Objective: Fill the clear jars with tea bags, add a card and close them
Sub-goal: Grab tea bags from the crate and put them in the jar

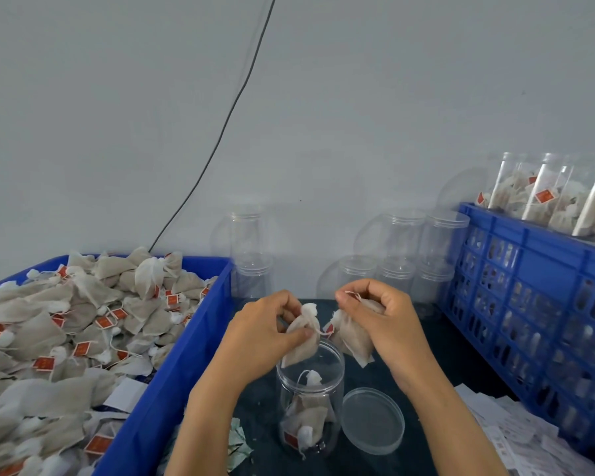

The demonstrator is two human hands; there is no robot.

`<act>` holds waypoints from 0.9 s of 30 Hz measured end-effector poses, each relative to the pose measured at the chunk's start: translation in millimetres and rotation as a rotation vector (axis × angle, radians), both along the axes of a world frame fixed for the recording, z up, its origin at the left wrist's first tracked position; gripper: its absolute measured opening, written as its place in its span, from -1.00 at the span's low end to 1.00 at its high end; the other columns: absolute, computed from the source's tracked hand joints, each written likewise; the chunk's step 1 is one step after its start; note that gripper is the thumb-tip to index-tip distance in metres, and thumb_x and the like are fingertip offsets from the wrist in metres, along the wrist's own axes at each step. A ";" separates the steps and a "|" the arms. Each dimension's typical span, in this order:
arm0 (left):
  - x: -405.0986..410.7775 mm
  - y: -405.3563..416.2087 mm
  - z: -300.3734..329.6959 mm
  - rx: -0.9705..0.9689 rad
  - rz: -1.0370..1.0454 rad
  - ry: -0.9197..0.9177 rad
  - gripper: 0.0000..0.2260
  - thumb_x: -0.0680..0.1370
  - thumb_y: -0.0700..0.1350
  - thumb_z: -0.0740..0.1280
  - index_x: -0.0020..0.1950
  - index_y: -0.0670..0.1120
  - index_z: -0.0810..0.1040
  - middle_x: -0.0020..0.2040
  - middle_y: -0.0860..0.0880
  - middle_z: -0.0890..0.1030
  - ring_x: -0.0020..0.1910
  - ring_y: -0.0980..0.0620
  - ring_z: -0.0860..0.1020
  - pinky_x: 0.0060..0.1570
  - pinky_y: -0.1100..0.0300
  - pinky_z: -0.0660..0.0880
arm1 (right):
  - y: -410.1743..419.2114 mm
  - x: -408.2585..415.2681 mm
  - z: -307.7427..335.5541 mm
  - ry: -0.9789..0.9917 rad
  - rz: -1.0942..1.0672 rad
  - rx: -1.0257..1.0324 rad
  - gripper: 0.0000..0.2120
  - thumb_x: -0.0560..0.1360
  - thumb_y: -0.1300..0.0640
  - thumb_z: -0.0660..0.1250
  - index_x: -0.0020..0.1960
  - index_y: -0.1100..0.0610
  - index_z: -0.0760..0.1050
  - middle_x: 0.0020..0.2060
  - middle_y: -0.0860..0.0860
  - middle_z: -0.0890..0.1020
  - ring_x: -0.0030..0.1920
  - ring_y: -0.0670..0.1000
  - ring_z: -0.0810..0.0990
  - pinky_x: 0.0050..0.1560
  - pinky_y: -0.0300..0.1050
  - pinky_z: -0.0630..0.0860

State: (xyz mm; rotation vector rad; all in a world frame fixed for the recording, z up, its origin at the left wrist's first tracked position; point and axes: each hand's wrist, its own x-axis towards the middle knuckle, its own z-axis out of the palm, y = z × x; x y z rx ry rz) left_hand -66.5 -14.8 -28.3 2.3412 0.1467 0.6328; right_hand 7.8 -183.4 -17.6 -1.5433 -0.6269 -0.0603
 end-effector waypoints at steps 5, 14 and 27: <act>1.1 -4.1 -2.4 -0.040 -0.028 0.038 -0.75 0.36 0.16 0.51 -0.10 0.11 0.53 -0.23 0.22 0.65 -0.21 0.26 0.59 -0.03 0.14 0.58 | -5.0 0.9 2.6 0.094 0.093 0.131 -0.97 0.46 0.15 0.43 -0.13 0.11 0.63 -0.28 -0.02 0.67 -0.23 -0.13 0.64 -0.21 -0.35 0.53; -5.9 -8.0 7.9 -0.203 -0.333 0.005 -0.56 0.34 0.17 0.46 0.20 0.17 0.55 0.13 0.26 0.61 0.18 0.28 0.53 0.24 0.25 0.44 | -1.3 -4.4 5.6 0.281 0.352 0.325 -0.86 0.37 0.11 0.40 -0.11 0.15 0.61 -0.26 0.04 0.63 -0.21 -0.04 0.61 -0.23 -0.20 0.57; -1.2 -2.8 -0.5 -0.169 -0.140 -0.016 -0.94 0.44 -0.01 0.49 -0.12 0.08 0.66 -0.20 0.10 0.68 -0.15 0.10 0.64 -0.02 -0.05 0.59 | 7.4 -0.9 -10.4 -0.265 0.006 -0.277 -0.90 0.56 0.22 0.31 -0.07 0.09 0.58 -0.22 -0.10 0.63 -0.15 -0.22 0.58 -0.16 -0.39 0.47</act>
